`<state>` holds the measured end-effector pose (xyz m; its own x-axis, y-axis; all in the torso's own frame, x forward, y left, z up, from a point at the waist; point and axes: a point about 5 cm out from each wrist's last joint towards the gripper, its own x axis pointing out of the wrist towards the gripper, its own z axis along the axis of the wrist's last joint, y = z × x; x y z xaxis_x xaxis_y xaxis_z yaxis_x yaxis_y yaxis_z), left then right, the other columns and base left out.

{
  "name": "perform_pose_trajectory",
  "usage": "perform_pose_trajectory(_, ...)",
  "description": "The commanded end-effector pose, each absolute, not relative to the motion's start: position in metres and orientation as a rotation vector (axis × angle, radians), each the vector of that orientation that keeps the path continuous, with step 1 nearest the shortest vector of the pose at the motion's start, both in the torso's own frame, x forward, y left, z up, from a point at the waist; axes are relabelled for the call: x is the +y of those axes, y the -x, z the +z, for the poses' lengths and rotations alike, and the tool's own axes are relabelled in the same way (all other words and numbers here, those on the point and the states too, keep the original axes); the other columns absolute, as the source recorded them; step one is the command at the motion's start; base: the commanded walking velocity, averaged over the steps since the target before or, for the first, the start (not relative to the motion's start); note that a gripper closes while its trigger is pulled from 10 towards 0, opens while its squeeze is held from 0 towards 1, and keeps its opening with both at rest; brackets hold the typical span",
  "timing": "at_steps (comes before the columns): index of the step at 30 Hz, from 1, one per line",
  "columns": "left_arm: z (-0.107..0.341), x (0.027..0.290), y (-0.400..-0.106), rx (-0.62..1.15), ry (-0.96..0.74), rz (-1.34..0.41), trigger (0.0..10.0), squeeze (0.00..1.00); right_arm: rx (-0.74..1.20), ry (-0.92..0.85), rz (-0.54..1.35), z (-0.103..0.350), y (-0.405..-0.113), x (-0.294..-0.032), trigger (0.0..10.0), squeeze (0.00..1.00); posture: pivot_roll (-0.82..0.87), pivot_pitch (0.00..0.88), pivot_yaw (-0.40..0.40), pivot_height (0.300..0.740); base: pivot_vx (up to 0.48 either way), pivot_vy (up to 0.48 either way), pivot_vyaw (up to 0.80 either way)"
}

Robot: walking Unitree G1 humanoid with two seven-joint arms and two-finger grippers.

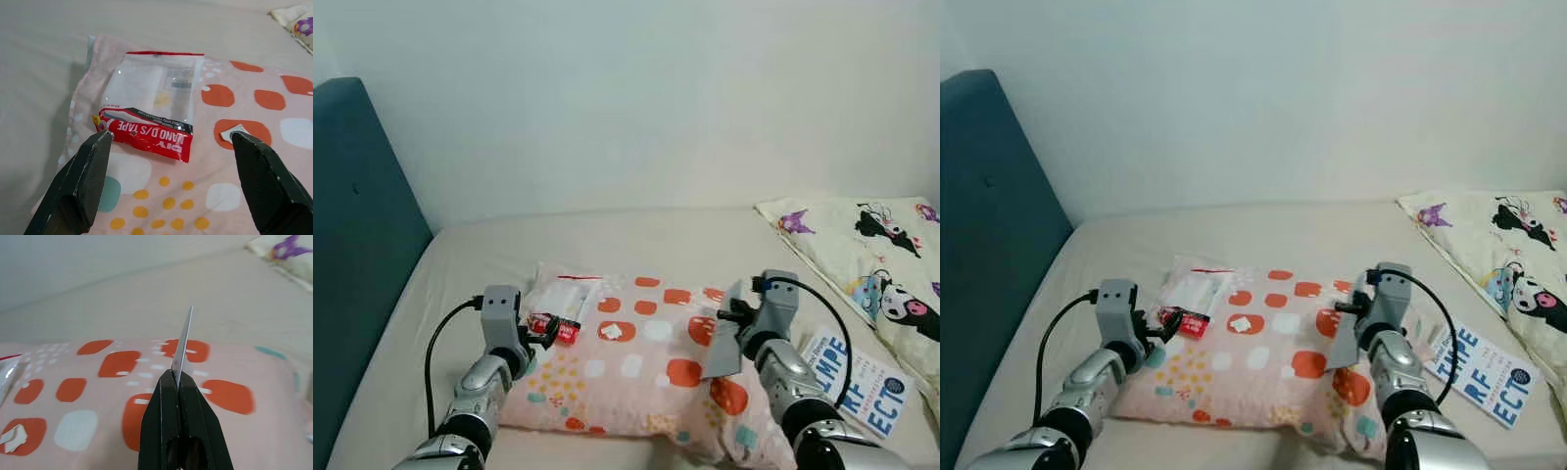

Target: Clean up the room

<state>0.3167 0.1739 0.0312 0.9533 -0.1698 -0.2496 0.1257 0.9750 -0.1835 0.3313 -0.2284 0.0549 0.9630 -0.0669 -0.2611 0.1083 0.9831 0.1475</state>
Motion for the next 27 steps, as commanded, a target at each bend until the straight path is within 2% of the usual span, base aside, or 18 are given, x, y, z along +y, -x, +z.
perform_pose_trajectory(1,0.033,0.171,-0.319,0.271,0.177,-0.145,10.0,0.0,0.25,-0.173,-0.112,0.058,-0.333,-0.232,10.0,0.0,-0.05,0.013,-0.01,0.74,0.0,0.0,-0.74)
perform_pose_trajectory(9,0.033,0.172,-0.321,0.289,0.127,-0.107,10.0,0.0,0.26,-0.179,-0.137,0.054,-0.329,-0.235,10.0,0.0,-0.05,0.019,-0.006,0.74,0.0,0.0,-0.63)
perform_pose_trajectory(14,0.031,0.169,-0.321,0.309,0.115,-0.107,10.0,0.0,0.262,-0.173,-0.131,0.051,-0.328,-0.23,10.0,0.0,-0.05,0.02,-0.002,0.74,0.0,0.0,0.0)
perform_pose_trajectory(20,0.028,0.166,-0.319,0.333,0.099,-0.109,10.0,0.0,0.272,-0.172,-0.128,0.049,-0.327,-0.228,10.0,0.0,-0.05,0.021,-0.002,0.74,-0.465,0.0,0.0)
perform_pose_trajectory(27,0.025,0.17,-0.317,0.345,0.074,-0.063,10.0,0.0,0.292,-0.159,-0.086,0.044,-0.326,-0.217,10.0,0.0,-0.05,0.02,-0.002,0.74,0.0,0.0,0.0)
